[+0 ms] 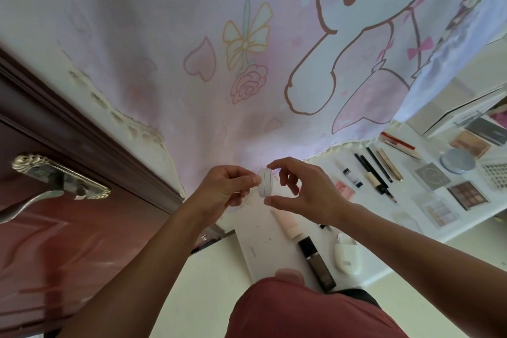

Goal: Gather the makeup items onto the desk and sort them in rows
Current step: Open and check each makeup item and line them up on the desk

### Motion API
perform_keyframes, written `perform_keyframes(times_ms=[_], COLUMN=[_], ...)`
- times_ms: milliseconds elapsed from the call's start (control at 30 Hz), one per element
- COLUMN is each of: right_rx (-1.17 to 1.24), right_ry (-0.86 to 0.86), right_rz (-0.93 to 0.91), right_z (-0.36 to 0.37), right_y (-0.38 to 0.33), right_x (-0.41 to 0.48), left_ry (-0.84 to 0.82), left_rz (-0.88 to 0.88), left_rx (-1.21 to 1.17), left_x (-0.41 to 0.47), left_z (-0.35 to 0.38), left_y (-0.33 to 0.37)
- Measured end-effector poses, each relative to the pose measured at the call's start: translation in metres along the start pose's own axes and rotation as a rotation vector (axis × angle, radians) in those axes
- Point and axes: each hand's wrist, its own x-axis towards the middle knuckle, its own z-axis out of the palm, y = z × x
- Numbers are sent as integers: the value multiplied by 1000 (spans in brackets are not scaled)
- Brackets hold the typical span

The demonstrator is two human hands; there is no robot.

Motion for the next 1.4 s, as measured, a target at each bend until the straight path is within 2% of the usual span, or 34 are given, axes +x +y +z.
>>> perform_keyframes(times_ms=[433, 833, 1033, 1233, 1400], right_rx=[-42, 1, 77, 236, 313], right_ry=[-78, -48, 21, 19, 5], right_rz=[31, 17, 22, 173, 267], right_z=[1, 2, -2, 2, 11], right_y=[-1, -3, 2, 17, 42], right_x=[-2, -3, -7, -11, -18], left_ry=[-1, -22, -55, -98, -64], left_rz=[-10, -19, -87, -185, -243], left_rx=[-48, -119, -294, -580, -655], left_x=[-2, -2, -1, 3, 9], left_z=[1, 0, -7, -10, -1], left_y=[-6, -9, -14, -35, -66])
